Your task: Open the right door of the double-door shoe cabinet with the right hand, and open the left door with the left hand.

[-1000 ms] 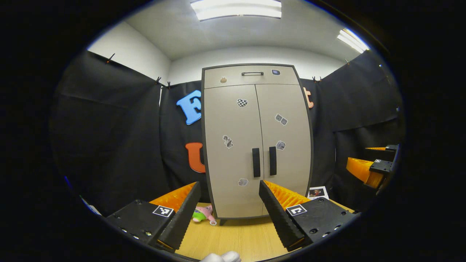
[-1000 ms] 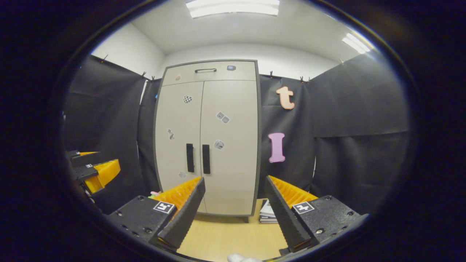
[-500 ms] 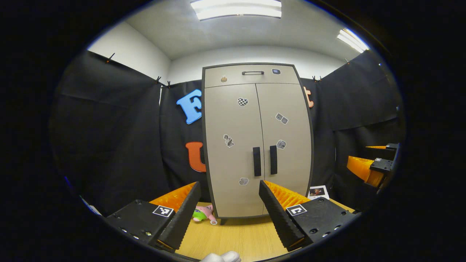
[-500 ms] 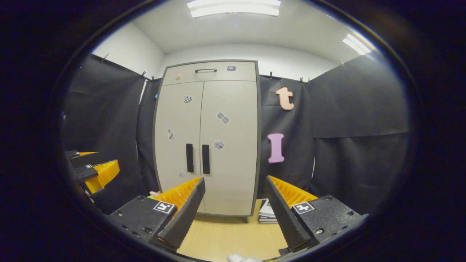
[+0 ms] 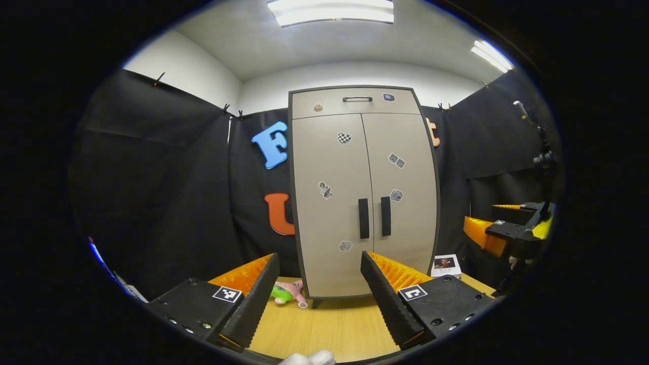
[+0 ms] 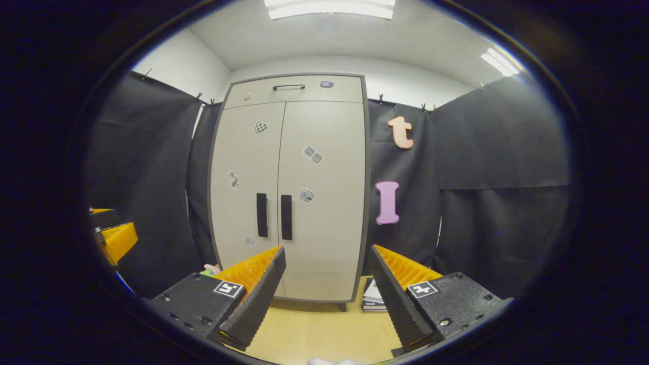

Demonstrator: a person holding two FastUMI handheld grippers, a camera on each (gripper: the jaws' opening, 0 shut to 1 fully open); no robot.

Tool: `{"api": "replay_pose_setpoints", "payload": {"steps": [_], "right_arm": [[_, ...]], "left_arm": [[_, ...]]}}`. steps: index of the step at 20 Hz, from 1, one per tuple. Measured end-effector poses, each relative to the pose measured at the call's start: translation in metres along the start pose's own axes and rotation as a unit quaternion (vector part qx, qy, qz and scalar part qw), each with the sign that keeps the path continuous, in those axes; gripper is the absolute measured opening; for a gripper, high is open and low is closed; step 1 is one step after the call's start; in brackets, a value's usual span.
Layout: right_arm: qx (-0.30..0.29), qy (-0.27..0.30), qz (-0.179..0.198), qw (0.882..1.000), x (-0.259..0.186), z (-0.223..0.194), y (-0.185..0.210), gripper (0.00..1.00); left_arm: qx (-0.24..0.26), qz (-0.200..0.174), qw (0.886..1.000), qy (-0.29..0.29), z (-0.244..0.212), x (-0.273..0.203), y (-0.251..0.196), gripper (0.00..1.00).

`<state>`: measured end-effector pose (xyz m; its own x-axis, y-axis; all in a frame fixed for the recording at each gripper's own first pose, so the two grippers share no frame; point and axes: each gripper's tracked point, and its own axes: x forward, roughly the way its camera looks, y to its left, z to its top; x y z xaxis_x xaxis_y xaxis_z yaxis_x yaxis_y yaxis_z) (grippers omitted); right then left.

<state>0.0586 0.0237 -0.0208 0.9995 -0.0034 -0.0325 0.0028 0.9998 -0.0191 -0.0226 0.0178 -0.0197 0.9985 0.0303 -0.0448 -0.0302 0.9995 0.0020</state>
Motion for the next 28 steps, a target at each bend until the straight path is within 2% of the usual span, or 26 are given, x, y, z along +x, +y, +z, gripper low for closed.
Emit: {"api": "replay_pose_setpoints", "payload": {"steps": [7, 11, 18, 19, 20, 23, 24, 25, 28], "right_arm": [[0.003, 0.007, 0.041, 0.999, 0.103, -0.007, 0.043, 1.00], [0.022, 0.015, 0.048, 0.999, 0.172, -0.009, 0.062, 1.00], [0.020, 0.029, 0.053, 0.998, 0.259, -0.013, 0.093, 0.87], [0.023, 0.029, 0.055, 0.998, 0.268, -0.014, 0.097, 0.82], [0.024, 0.028, 0.053, 0.998, 0.276, -0.012, 0.099, 0.82], [0.030, 0.033, 0.045, 0.998, 0.291, -0.009, 0.102, 0.65], [0.033, 0.035, 0.042, 0.998, 0.294, -0.009, 0.102, 0.65], [0.036, 0.034, 0.036, 0.998, 0.297, -0.008, 0.100, 0.55], [0.034, 0.038, 0.032, 0.998, 0.300, -0.007, 0.104, 0.37]], "left_arm": [[0.007, 0.052, 0.998, 0.020, -0.016, -0.006, 0.019, 0.96], [0.008, 0.086, 0.996, 0.023, -0.016, -0.009, 0.024, 0.96], [0.010, 0.121, 0.992, 0.021, -0.020, -0.012, 0.028, 0.96], [0.012, 0.124, 0.992, 0.023, -0.020, -0.012, 0.029, 0.96], [0.012, 0.128, 0.991, 0.024, -0.020, -0.012, 0.029, 0.96], [0.014, 0.138, 0.990, 0.030, -0.022, -0.011, 0.032, 0.96], [0.014, 0.141, 0.989, 0.032, -0.022, -0.011, 0.032, 0.96], [0.013, 0.142, 0.989, 0.033, -0.022, -0.011, 0.032, 0.96], [0.014, 0.148, 0.988, 0.032, -0.022, -0.010, 0.035, 0.96]]}}
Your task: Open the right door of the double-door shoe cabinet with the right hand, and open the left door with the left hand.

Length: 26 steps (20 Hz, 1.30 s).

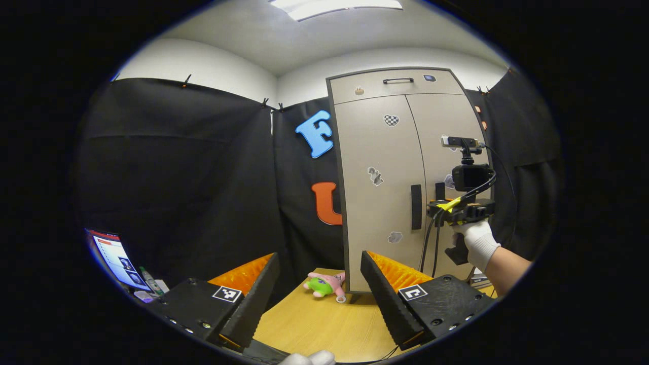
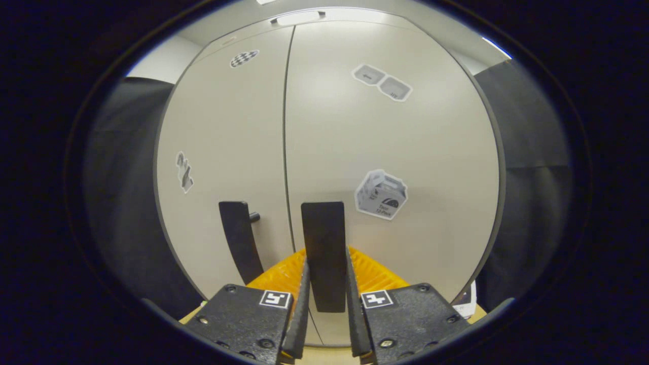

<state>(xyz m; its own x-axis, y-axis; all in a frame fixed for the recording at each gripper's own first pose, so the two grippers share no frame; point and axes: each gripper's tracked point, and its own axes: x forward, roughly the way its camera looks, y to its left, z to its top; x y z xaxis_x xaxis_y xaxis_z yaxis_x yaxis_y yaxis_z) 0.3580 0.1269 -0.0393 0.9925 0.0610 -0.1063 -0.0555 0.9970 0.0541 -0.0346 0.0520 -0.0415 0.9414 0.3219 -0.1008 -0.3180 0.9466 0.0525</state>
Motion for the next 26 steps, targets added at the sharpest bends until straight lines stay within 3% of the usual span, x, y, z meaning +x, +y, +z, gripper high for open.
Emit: {"api": "replay_pose_setpoints", "payload": {"steps": [7, 14, 21, 26], "right_arm": [[-0.008, 0.012, 0.009, 1.000, -0.004, 0.001, 0.000, 0.27], [-0.015, 0.013, 0.020, 1.000, -0.041, -0.004, -0.007, 0.25], [-0.013, 0.020, 0.030, 0.999, -0.094, -0.008, -0.029, 0.24], [-0.014, 0.021, 0.014, 1.000, -0.129, -0.010, -0.051, 0.25]], "left_arm": [[-0.010, 0.001, 1.000, 0.000, 0.000, 0.000, -0.001, 0.96], [-0.013, -0.015, 1.000, -0.007, 0.002, -0.004, -0.003, 0.96], [-0.020, -0.051, 0.998, -0.013, 0.002, -0.019, -0.013, 0.96], [-0.025, -0.086, 0.996, -0.023, 0.005, -0.025, -0.026, 0.96]]}}
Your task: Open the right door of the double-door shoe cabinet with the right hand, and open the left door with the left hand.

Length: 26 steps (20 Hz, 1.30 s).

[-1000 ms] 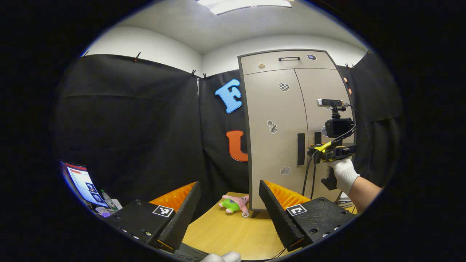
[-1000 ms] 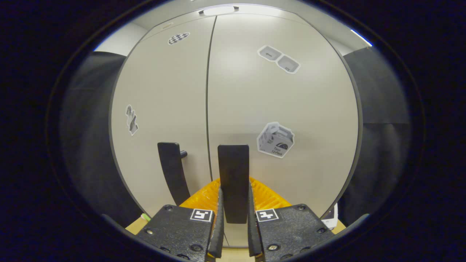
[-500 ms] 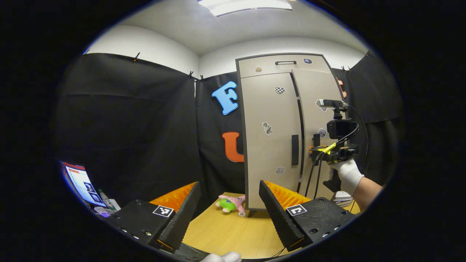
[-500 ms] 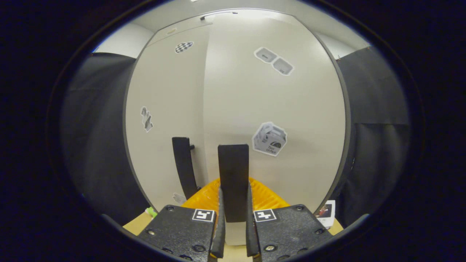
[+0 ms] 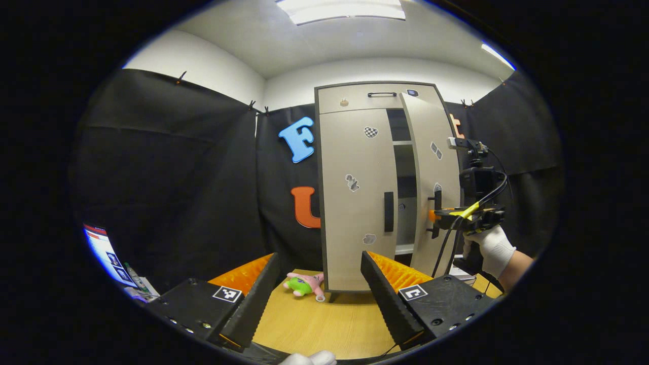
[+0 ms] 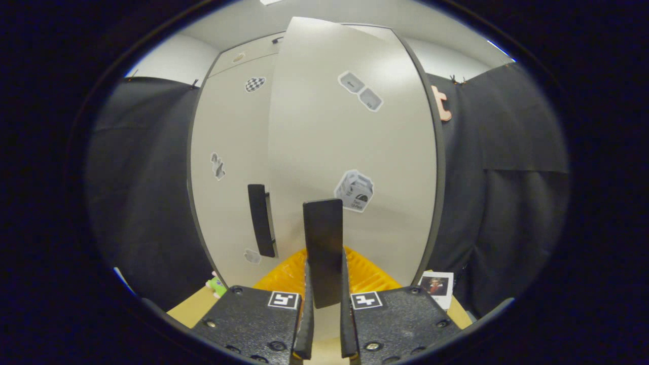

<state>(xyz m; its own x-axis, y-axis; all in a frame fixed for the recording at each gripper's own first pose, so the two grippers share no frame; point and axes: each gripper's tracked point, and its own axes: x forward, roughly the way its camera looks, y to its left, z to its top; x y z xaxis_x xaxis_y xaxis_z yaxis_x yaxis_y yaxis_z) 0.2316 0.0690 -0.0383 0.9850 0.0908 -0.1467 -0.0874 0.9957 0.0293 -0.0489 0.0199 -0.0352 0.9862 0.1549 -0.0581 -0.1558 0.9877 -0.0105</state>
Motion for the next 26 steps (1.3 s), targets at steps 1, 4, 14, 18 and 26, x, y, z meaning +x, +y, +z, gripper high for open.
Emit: {"api": "replay_pose_setpoints", "payload": {"steps": [1, 4, 14, 18, 26], "right_arm": [[0.000, 0.000, -0.004, 1.000, -0.006, -0.001, -0.005, 0.24], [0.000, 0.000, -0.016, 1.000, -0.027, -0.003, -0.021, 0.24], [0.006, -0.011, -0.080, 0.997, -0.077, -0.005, -0.096, 0.15], [-0.002, -0.018, -0.084, 0.996, -0.082, -0.005, -0.123, 0.07], [0.003, -0.020, -0.085, 0.996, -0.087, -0.002, -0.182, 0.04]], "left_arm": [[-0.001, -0.007, 1.000, 0.000, 0.000, 0.000, -0.003, 0.96], [-0.001, -0.029, 1.000, -0.001, -0.001, 0.001, -0.008, 0.96], [-0.007, -0.099, 0.995, -0.009, 0.003, -0.005, -0.045, 0.96], [-0.006, -0.122, 0.992, -0.012, 0.003, -0.011, -0.062, 0.96], [-0.011, -0.121, 0.992, -0.011, 0.009, -0.010, -0.097, 0.96]]}}
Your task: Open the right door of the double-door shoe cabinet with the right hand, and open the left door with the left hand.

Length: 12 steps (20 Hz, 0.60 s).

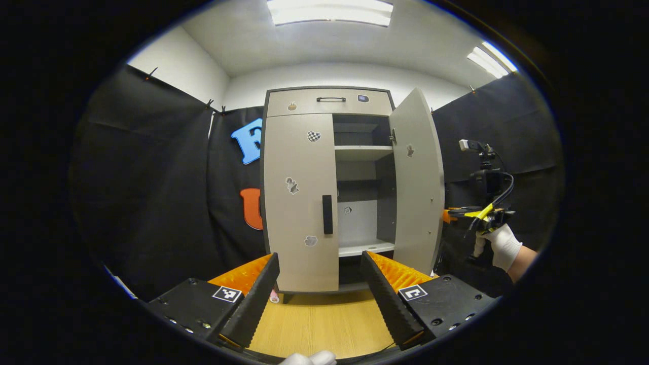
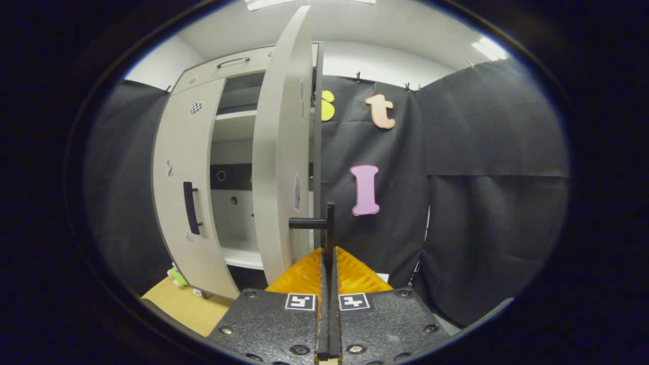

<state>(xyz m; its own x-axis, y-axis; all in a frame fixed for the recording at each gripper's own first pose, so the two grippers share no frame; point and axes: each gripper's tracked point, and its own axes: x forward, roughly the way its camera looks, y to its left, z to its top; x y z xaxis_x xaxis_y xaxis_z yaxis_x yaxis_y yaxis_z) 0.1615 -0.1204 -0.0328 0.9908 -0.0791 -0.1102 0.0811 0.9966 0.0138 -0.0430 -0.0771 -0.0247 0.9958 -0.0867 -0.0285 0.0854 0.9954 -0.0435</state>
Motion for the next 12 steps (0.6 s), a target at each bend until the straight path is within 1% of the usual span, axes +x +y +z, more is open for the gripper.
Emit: {"api": "replay_pose_setpoints", "payload": {"steps": [3, 7, 9, 12], "right_arm": [[0.000, 0.004, 0.026, 1.000, 0.001, 0.002, -0.004, 0.04], [0.009, 0.008, 0.059, 0.998, 0.002, 0.006, -0.005, 0.04], [0.011, 0.009, 0.070, 0.997, 0.000, 0.007, -0.006, 0.04], [0.010, 0.008, 0.078, 0.997, -0.001, 0.007, -0.007, 0.04]], "left_arm": [[-0.002, 0.016, 1.000, 0.001, 0.003, 0.006, -0.017, 0.96], [0.003, 0.050, 0.999, 0.010, 0.001, 0.006, -0.034, 0.96], [0.003, 0.065, 0.998, 0.017, -0.002, 0.005, -0.037, 0.96], [0.007, 0.076, 0.997, 0.021, -0.001, 0.005, -0.041, 0.96]]}}
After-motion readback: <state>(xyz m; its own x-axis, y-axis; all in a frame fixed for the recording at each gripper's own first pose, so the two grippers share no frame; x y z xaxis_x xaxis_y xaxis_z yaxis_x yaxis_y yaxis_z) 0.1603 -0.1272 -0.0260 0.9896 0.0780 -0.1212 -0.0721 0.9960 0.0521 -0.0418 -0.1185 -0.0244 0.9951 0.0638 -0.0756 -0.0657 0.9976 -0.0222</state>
